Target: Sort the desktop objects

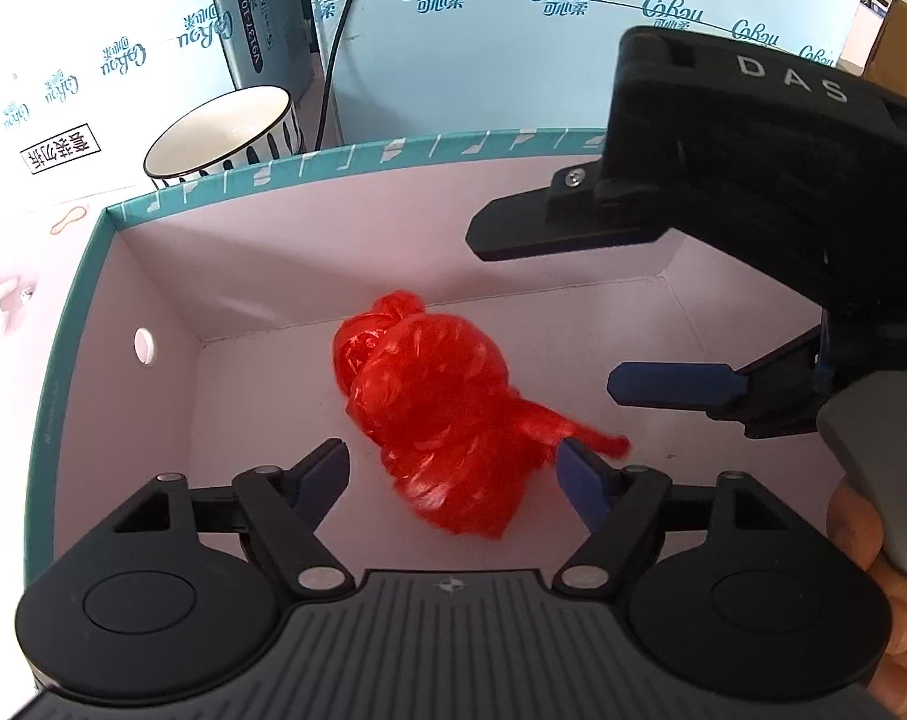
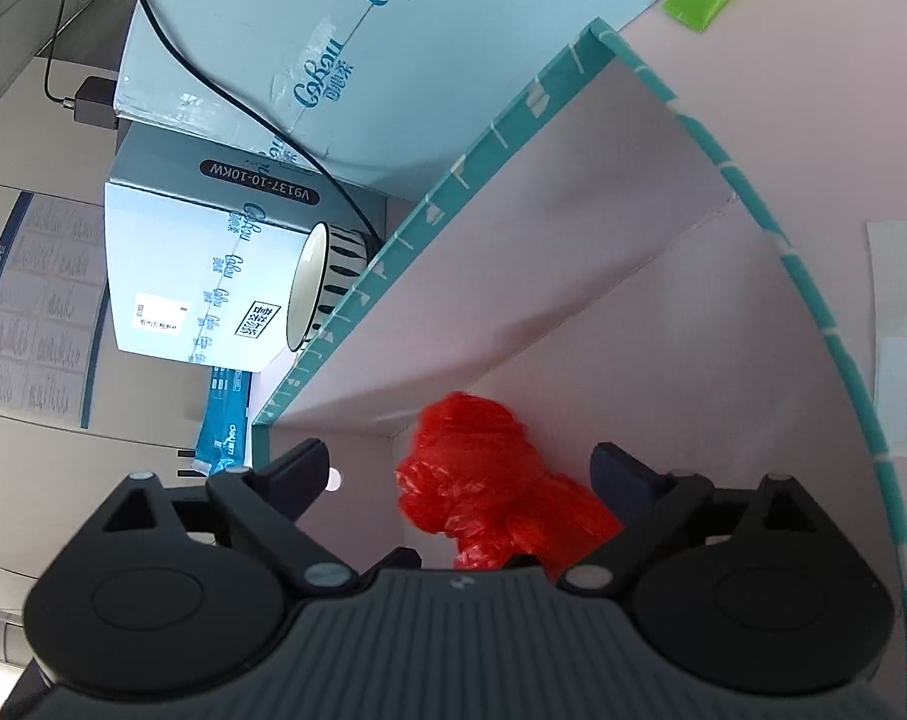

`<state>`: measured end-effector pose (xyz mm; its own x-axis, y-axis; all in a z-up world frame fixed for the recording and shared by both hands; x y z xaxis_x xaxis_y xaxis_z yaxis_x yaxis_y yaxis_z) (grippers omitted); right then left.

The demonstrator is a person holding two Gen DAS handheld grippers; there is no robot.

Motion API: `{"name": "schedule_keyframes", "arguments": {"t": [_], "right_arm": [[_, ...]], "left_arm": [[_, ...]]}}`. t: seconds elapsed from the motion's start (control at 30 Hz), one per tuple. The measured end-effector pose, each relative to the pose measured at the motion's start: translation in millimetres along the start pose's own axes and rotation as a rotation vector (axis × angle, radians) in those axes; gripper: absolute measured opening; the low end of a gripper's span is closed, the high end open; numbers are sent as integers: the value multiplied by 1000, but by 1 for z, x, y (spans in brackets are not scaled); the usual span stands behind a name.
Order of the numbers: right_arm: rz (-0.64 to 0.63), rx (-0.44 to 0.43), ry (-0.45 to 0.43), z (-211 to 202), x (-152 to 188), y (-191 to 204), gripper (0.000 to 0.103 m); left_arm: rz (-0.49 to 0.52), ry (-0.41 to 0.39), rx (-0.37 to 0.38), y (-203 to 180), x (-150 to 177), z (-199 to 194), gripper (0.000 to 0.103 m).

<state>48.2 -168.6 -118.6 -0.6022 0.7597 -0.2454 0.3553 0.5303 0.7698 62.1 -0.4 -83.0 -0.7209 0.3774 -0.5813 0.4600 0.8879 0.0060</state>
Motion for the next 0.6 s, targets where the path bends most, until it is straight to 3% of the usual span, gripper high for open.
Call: {"name": "schedule_keyframes", "arguments": {"t": [0.6], "right_arm": [[-62,25,-6,5,2,6,96]], "left_arm": [[-18,-10,-13,1,-1,3,73]]}}
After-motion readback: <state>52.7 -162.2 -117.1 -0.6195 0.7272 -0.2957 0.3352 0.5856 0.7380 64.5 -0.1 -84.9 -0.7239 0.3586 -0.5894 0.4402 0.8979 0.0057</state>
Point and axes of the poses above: each gripper's, at about its wrist camera, not at the fingertips, and z roughly the way its jaws point, y to its left, x to its underside, the point moved 3 cm from there along z, roughly the way its jaws point, and after that the axes turned 6 degrees about -y, right-handed, at the moved point
